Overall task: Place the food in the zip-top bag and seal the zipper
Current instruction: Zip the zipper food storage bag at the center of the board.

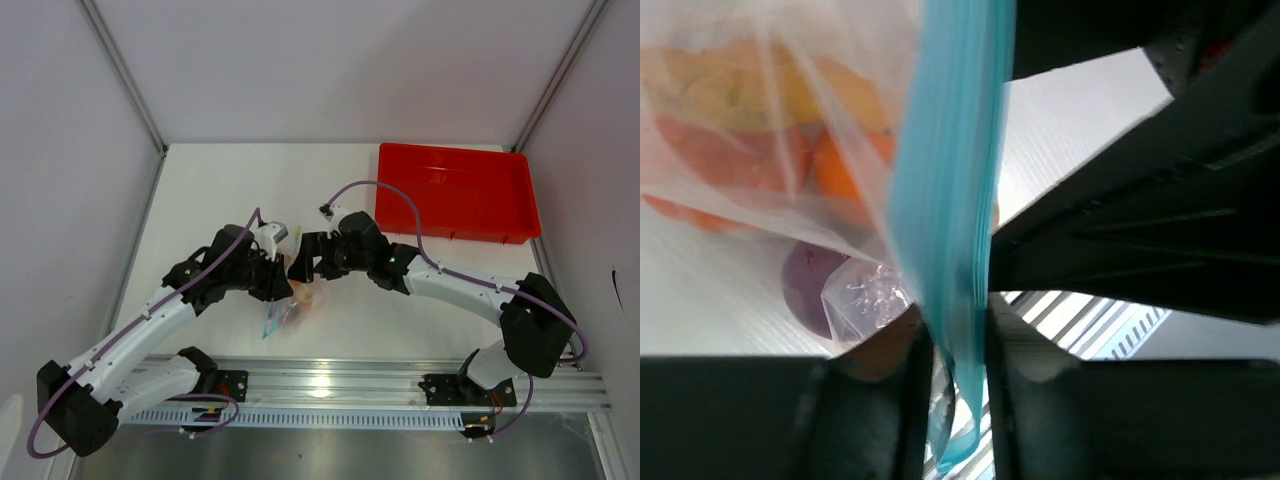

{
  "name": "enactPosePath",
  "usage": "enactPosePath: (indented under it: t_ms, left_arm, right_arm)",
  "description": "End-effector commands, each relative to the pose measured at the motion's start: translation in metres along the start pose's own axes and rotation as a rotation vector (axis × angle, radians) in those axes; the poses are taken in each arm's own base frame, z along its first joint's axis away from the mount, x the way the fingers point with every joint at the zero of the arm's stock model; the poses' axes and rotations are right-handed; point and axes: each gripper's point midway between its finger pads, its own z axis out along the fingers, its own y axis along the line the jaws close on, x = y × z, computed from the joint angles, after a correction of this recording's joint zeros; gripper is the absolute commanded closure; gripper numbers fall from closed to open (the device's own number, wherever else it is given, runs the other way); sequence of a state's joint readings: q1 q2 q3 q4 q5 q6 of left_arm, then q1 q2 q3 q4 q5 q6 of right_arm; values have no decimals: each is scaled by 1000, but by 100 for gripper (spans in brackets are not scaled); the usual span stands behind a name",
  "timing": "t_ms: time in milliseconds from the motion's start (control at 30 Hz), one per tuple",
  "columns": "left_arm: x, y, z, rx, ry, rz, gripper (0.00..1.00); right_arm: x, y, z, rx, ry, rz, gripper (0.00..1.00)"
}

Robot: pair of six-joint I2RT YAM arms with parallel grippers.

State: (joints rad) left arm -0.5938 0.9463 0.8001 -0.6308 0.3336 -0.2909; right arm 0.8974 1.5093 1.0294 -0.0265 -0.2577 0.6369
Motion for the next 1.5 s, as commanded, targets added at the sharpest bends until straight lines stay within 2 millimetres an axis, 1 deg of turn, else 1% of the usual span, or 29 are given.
enactPosePath:
  t_ms: [0, 33, 67, 133, 233, 267, 300, 333, 367, 400, 433, 500, 533, 567, 633, 667, 733, 767, 833, 867, 1133, 1167, 1200, 1233, 1267, 1300, 1367, 1400, 1467]
  left_arm:
    - [-3, 6, 2, -42, -3, 1, 77]
    - [-1, 7, 3, -44, 6, -5, 86]
    - [-6, 5, 2, -41, -2, 2, 91]
    - [-7, 2, 2, -29, 5, 4, 99]
    - [-18, -11, -3, 32, -10, 47, 99]
    - [-21, -16, -5, 56, -16, 60, 99]
    - [-26, -27, -9, 106, -26, 75, 99]
    - [-29, -33, -12, 143, -36, 108, 99]
    - [-30, -41, -17, 183, -47, 131, 99]
    - [-31, -48, -20, 215, -49, 146, 99]
    - [-33, -60, -27, 276, -51, 181, 99]
    - [-31, -76, -40, 363, -50, 223, 99]
    - [-30, -81, -44, 395, -53, 236, 99]
    - [-27, -85, -47, 425, -51, 248, 99]
    - [-21, -99, -59, 513, -55, 273, 99]
    - [-19, -103, -62, 545, -57, 282, 99]
    - [-13, -113, -71, 614, -59, 294, 99]
    - [-11, -122, -78, 680, -58, 307, 99]
    - [-6, -129, -87, 738, -56, 307, 100]
    - [-2, -134, -92, 780, -47, 309, 99]
    - [6, -143, -107, 859, -39, 315, 100]
    - [7, -144, -108, 868, -38, 318, 99]
    - [8, -146, -110, 878, -35, 319, 99]
    - [7, -146, -111, 882, -38, 322, 99]
    - [7, -147, -112, 889, -38, 323, 99]
    - [8, -148, -114, 897, -32, 319, 99]
    - [9, -149, -115, 908, -30, 319, 99]
    - [9, -150, -116, 911, -28, 318, 99]
    - [10, -150, -116, 916, -27, 316, 99]
  right_arm:
    - [-22, 14, -6, -12, -55, 9, 1]
    - [-23, 12, -8, -3, -55, 12, 1]
    - [-25, 12, -10, -1, -59, 7, 1]
    - [-26, 3, -14, 37, -55, -3, 1]
    - [-36, -17, -30, 119, -83, -61, 1]
    - [-34, -28, -34, 151, -83, -75, 1]
    - [-38, -29, -47, 150, -105, -128, 1]
    - [-42, -36, -55, 159, -123, -149, 1]
    - [-32, -50, -61, 185, -117, -163, 0]
    - [-33, -51, -68, 178, -135, -186, 1]
    - [-41, -51, -84, 165, -179, -228, 1]
    - [-27, -39, -99, 15, -146, -286, 1]
    - [-27, -41, -103, 17, -159, -308, 0]
    - [-17, -29, -107, -74, -128, -344, 1]
    - [-9, -18, -114, -155, -129, -429, 1]
    - [-2, -7, -117, -229, -110, -461, 0]
    - [1, -2, -120, -273, -109, -500, 1]
    - [-1, 1, -121, -300, -118, -513, 1]
    - [-5, 1, -122, -318, -118, -505, 1]
    - [-15, 2, -124, -334, -149, -512, 1]
    - [-31, 11, -139, -470, -147, -562, 1]
    - [-38, 15, -140, -489, -158, -579, 1]
    - [-39, 12, -136, -499, -142, -566, 1]
    - [-39, 15, -135, -536, -123, -572, 1]
    - [-45, 22, -136, -563, -122, -587, 1]
    - [-43, 21, -127, -587, -90, -570, 1]
    - [-43, 27, -122, -624, -69, -580, 1]
    - [-47, 33, -120, -638, -71, -598, 1]
    - [-48, 36, -111, -661, -54, -607, 1]
